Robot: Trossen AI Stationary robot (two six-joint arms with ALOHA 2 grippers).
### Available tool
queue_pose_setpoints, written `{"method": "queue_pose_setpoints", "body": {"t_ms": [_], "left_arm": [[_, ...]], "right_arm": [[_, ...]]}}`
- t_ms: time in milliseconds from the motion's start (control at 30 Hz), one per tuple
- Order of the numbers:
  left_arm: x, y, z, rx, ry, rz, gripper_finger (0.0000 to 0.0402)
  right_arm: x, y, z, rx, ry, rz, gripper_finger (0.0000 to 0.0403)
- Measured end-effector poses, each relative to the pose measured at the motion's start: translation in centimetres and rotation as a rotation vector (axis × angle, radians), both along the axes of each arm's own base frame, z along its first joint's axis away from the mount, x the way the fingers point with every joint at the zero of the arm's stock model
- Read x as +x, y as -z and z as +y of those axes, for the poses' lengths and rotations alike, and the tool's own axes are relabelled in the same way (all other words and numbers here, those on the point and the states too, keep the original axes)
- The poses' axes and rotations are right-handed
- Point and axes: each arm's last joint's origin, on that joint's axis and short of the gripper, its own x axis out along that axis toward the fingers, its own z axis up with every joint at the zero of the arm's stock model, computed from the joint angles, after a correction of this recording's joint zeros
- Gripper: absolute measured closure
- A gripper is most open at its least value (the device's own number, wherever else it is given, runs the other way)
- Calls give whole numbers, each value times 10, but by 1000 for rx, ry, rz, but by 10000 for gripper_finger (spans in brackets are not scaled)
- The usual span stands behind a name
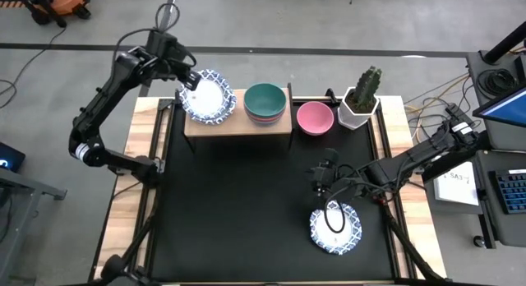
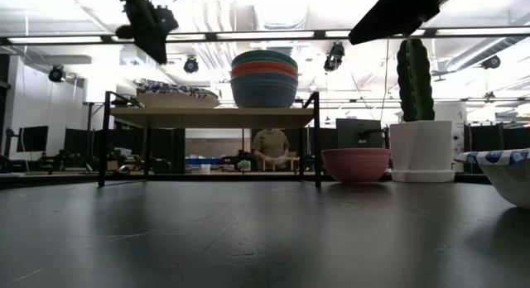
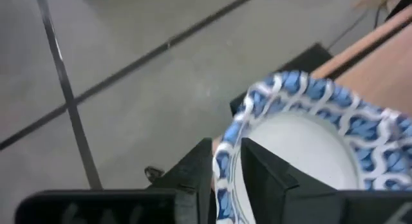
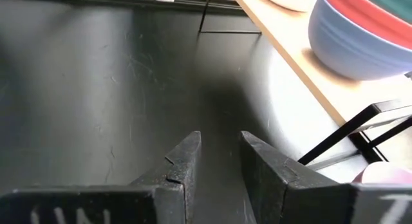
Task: Place and stack bowls onto a shelf
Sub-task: Stack the white patterned bowl on top of the white patterned bowl on the shelf
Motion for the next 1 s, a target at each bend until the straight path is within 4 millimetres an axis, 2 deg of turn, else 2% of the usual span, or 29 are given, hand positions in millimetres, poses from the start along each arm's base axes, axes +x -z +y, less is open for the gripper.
{"method": "queue_pose_setpoints", "body": {"t_ms": [233, 400, 800, 1000], "left_arm": [[5, 39, 7, -64, -10, 56, 374], [6, 54, 9, -80, -24, 74, 384], [6, 73, 9, -145, -44, 60, 387], [10, 75, 5, -232, 35, -60, 387]], "right_arm": [[0, 1, 0, 5, 3, 1, 310], [0, 1, 0, 6, 3, -2, 316], [0, 0, 0, 6, 1, -6, 309], [0, 0, 0, 0, -3, -3, 315]]}}
